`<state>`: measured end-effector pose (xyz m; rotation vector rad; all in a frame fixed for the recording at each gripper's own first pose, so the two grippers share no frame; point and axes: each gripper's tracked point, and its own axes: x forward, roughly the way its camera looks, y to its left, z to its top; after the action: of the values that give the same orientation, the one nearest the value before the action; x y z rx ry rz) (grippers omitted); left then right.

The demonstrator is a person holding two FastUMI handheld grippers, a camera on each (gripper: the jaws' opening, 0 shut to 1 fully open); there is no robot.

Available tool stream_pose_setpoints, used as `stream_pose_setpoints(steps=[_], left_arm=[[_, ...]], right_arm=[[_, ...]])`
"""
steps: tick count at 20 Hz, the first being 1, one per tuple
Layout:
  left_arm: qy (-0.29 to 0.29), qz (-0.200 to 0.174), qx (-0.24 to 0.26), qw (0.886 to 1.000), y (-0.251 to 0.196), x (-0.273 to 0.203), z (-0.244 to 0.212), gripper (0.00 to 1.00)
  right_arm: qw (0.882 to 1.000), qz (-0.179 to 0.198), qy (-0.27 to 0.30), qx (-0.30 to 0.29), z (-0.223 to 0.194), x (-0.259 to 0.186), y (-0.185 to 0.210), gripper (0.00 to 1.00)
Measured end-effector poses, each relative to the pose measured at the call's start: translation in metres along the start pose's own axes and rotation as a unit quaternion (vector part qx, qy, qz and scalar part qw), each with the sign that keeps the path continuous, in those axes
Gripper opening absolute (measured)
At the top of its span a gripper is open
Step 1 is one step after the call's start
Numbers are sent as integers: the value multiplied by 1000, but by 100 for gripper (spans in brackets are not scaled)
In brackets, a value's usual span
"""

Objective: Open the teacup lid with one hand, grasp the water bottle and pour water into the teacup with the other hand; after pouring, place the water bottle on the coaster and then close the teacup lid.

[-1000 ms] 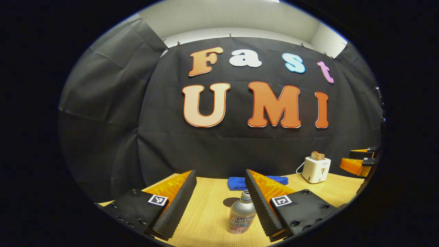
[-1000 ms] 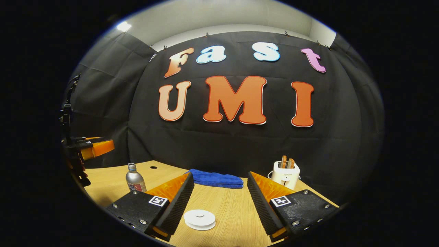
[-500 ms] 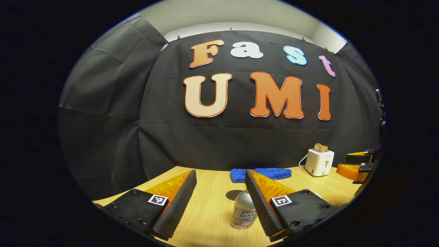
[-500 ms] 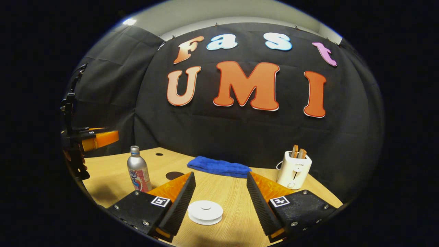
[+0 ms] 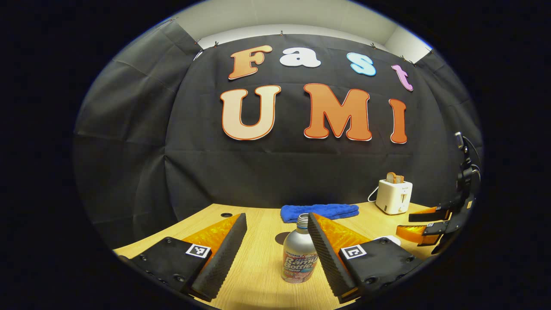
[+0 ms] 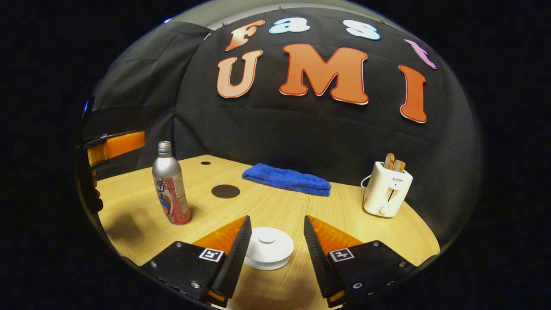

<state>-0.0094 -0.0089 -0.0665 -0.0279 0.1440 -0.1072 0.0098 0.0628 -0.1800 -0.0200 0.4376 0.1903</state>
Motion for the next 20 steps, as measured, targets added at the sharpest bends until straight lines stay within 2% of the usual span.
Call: stream_pose_setpoints(steps=[7,12,15,18,20], left_arm=[[23,-3,-6,1000,-2,0,-20,94],[34,-3,-11,999,0,2,-30,94],[40,-6,-14,999,-1,5,-34,94],[44,-10,-15,999,-4,5,-39,94],[49,-15,-15,999,-7,7,-42,94]], right_arm=[[999,15,46,-6,-33,24,11,64],[999,28,40,-5,-33,30,16,48],[999,31,34,-12,-31,33,17,43],[999,27,30,-13,-30,37,15,29],[999,30,32,-4,-30,38,15,27]])
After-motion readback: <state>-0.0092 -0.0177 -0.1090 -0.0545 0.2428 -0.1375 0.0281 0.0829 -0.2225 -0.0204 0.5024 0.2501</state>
